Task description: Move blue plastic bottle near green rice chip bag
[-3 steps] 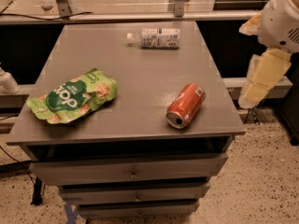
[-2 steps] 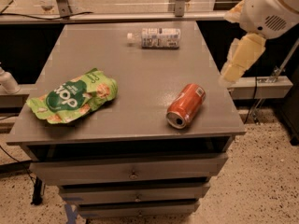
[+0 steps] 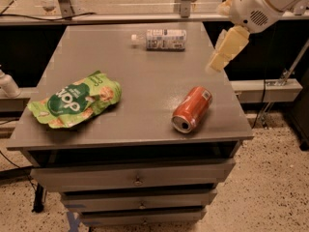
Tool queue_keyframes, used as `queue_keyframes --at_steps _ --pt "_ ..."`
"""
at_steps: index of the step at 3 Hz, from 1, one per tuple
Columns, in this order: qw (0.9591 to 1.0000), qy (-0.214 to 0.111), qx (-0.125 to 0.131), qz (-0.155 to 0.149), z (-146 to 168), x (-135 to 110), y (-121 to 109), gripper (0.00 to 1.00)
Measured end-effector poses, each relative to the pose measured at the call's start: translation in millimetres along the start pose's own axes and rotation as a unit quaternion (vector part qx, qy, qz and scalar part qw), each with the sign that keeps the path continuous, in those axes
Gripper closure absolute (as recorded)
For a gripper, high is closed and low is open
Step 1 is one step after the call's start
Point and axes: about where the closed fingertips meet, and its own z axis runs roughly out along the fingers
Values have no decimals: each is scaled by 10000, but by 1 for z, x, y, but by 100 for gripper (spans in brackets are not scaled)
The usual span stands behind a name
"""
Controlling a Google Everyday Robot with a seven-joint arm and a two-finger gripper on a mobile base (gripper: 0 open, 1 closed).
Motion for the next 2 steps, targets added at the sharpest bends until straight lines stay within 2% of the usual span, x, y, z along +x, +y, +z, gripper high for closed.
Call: queue_keyframes --at_steps 1,2 --pt "9998 -164 65 -31 -1 -2 -2 0" --pt "9986 -377 356 78 21 -18 -22 0"
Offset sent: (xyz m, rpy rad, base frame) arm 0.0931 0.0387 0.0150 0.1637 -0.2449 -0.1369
